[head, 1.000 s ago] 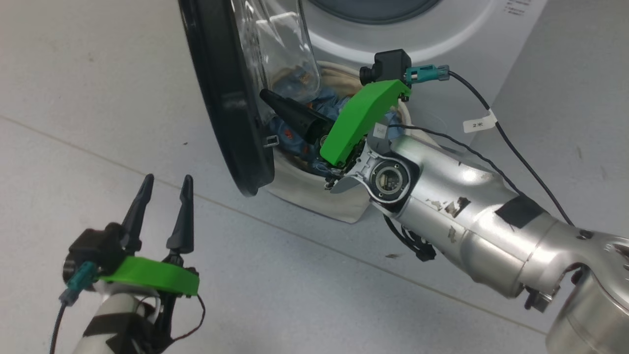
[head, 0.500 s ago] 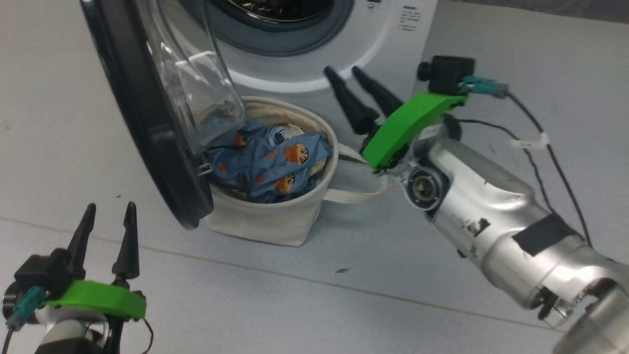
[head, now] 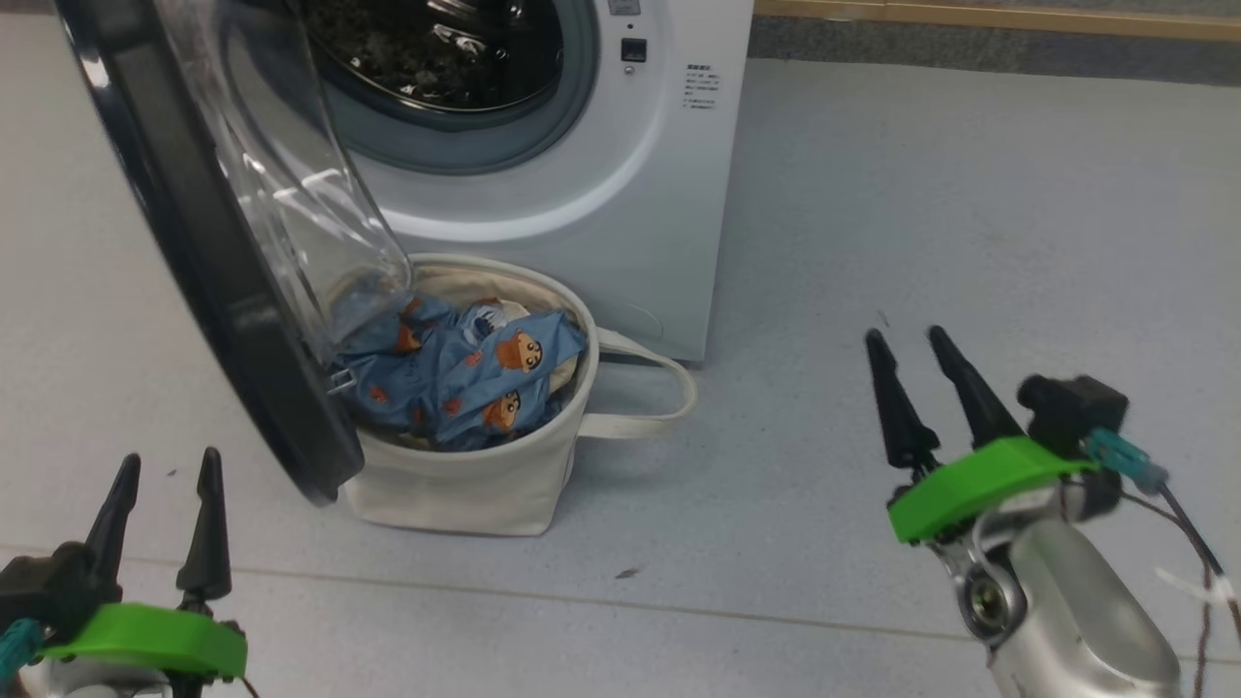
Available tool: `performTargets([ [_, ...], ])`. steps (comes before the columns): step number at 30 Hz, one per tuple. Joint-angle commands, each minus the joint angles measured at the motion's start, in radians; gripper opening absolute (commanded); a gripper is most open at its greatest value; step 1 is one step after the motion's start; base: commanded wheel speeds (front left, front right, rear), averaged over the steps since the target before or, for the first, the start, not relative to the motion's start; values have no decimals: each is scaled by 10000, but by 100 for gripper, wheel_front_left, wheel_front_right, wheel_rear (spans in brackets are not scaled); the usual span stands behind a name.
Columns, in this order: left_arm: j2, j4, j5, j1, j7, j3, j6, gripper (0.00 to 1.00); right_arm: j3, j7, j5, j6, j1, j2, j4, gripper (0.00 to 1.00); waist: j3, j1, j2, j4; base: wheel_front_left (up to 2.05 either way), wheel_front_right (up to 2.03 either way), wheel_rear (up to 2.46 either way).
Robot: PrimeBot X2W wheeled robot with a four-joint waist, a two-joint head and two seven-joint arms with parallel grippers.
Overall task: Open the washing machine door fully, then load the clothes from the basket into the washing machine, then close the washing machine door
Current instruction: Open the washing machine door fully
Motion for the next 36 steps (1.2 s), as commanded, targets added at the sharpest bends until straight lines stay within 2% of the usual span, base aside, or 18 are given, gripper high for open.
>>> performTargets([
  [1,476,-372,-93,-182,-55,474,74,100,-447,-92,-639,10,312,264,-798,100,-127,0,-1,-169,0,0,0],
  [4,514,-461,-120,-22,-28,499,137,100,-1291,241,-1452,10,1162,448,-1684,100,-220,0,-1,-291,0,0,0],
  [10,596,-624,-132,169,62,478,218,100,-2581,1059,-2379,10,2591,695,-3324,100,-332,0,-1,-398,0,0,0],
  [21,732,-874,-167,282,183,455,314,100,-2814,1770,-2590,10,3359,783,-4644,100,-299,0,-1,-528,0,0,0],
  [36,815,-1095,-259,291,267,428,471,100,-2680,1839,-2405,10,3353,786,-4597,100,-261,0,-1,-404,0,0,0],
])
